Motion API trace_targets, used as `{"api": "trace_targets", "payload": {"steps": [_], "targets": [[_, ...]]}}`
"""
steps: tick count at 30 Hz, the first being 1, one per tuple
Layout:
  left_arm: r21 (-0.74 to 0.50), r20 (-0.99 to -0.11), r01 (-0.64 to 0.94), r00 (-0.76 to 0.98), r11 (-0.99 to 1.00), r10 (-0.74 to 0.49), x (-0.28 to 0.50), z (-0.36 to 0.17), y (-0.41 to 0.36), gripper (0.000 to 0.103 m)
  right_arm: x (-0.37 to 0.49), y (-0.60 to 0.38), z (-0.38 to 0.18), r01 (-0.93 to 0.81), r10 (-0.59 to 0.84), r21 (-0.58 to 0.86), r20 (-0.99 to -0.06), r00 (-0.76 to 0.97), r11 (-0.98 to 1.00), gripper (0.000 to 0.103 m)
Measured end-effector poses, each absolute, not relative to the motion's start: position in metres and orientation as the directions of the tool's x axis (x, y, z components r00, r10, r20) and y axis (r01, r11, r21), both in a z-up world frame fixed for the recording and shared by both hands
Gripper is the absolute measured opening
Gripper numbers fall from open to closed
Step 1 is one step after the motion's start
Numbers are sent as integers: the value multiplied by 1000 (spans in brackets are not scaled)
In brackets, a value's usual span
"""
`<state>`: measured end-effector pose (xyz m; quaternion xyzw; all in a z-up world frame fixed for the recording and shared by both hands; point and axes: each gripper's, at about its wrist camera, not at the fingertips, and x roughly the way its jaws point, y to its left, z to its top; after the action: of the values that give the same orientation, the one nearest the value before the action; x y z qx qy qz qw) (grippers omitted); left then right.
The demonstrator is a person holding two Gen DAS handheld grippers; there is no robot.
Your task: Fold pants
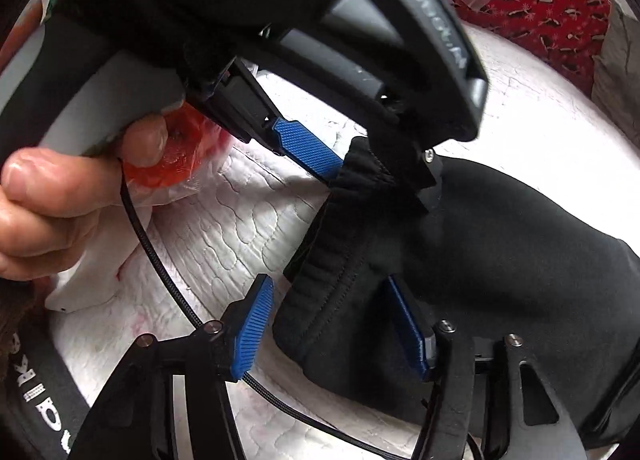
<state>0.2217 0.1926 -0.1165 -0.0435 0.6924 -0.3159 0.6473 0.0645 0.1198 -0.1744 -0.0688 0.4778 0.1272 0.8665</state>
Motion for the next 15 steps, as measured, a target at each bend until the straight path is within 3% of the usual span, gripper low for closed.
{"api": "trace_targets", "payload": {"steps": [2, 6, 7, 12, 15], "targets": [[-495, -869, 346, -169, 797, -466, 224, -118, 192, 57, 63, 126, -177, -282, 139, -17, -842, 522, 959, 71], [-481, -876, 333, -149, 811, -458, 223, -118, 194, 56, 60, 140, -186, -287, 60, -128, -823, 566, 949, 71], [-463, -885, 331, -125, 822, -448, 220, -116, 194, 50, 60, 142, -187, -288, 52, -141, -819, 572, 947, 68], [-470, -880, 277, -70, 838, -471, 210, -108, 198, 35, 62, 111, -175, -322, 155, -29, -833, 532, 946, 29], [-513, -856, 214, -60, 832, -513, 201, -102, 203, 29, 61, 100, -163, -334, 215, 38, -832, 512, 942, 24]]}}
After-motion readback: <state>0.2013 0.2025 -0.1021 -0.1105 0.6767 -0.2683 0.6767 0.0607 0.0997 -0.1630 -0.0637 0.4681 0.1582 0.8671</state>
